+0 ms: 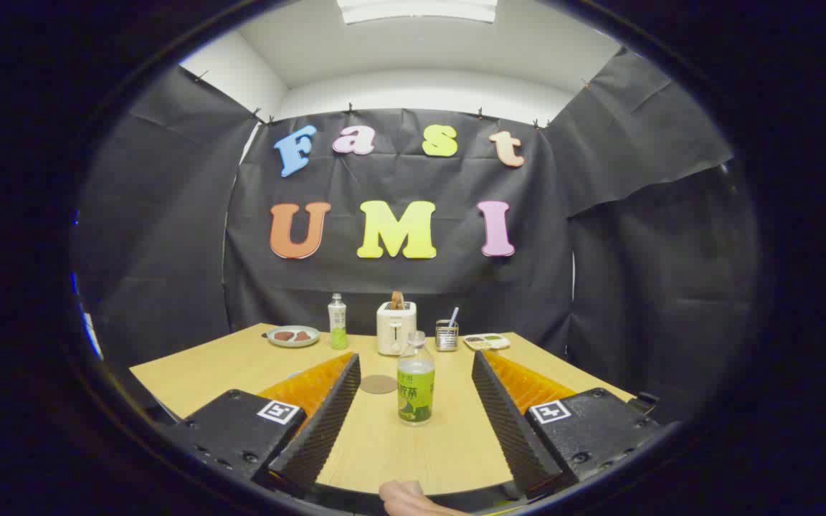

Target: Take the bottle from table, then pour the juice into the cup, finally place the bottle on the coaster

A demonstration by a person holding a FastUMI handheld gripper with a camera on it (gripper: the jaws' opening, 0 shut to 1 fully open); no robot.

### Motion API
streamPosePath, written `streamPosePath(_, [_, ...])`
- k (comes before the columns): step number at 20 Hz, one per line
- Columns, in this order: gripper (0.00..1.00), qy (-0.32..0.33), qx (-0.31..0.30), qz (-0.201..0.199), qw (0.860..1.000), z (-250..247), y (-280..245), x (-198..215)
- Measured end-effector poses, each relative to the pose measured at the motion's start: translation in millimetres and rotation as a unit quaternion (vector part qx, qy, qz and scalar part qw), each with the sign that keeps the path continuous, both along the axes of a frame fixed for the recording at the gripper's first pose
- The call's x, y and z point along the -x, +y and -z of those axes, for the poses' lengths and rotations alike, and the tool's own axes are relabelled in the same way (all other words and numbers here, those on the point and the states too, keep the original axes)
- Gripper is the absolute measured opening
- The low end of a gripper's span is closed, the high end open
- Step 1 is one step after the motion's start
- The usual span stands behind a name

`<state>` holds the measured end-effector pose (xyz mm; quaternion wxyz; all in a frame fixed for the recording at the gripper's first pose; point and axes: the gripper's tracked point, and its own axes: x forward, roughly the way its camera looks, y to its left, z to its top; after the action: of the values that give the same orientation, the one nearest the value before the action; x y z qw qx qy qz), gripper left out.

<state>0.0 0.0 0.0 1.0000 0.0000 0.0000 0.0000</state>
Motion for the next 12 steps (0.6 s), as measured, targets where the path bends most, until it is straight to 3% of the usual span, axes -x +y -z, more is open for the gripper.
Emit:
streamPosePath(3, [1.0,0.001,0.022,0.008,1.0,5,-1,-1])
streamPosePath(12, [1.0,0.029,-0.006,-0.005,1.0,12,2,-9])
